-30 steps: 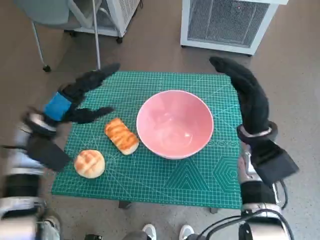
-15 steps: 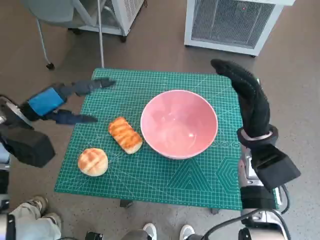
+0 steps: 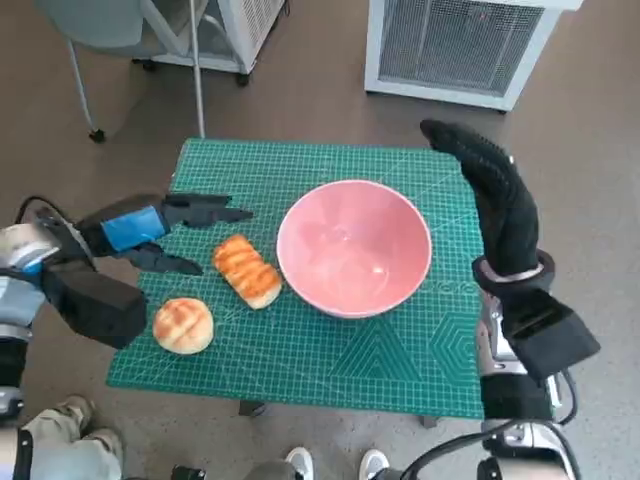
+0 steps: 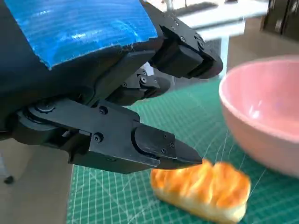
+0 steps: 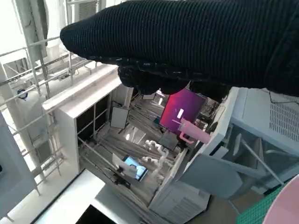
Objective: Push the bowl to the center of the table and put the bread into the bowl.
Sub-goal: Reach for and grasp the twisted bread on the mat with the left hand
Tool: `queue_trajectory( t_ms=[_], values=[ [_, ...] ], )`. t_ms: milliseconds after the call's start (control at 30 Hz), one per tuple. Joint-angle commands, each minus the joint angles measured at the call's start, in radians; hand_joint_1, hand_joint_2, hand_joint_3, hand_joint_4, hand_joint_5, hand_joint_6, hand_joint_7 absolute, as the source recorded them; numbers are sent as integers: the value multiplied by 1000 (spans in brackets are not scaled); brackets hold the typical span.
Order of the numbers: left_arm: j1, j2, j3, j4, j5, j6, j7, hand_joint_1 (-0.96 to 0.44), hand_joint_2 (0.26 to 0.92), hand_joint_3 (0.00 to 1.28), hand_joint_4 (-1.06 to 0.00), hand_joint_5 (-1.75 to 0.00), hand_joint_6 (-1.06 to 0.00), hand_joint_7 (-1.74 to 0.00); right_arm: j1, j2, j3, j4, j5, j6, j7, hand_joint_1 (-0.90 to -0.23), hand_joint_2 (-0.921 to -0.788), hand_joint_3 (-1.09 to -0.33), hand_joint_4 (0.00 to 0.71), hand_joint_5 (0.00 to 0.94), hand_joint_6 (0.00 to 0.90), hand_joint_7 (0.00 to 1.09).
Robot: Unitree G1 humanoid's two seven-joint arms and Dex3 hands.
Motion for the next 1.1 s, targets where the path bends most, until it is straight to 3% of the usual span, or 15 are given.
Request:
queue_trajectory(
  t_ms=[33, 533, 1100],
  values=[
    [-40, -13, -51, 44, 82, 4, 68, -212, 846, 0, -310, -6, -498, -19, 25, 6, 8, 5, -6, 14, -5, -693, -921, -814, 241, 4, -1, 637],
    [-123, -55, -218, 170, 297, 15, 266, -284, 756, 0, -275, 0, -391, 0, 39, 2, 14, -18, 15, 26, 7, -686, -921, -811, 240, 3, -1, 622],
    [-171, -127, -334, 268, 382, 109, 351, -240, 750, 1, -299, -9, -385, -3, 49, -4, 9, -22, 18, 29, 5, -672, -921, -815, 236, 1, -1, 619]
  ],
)
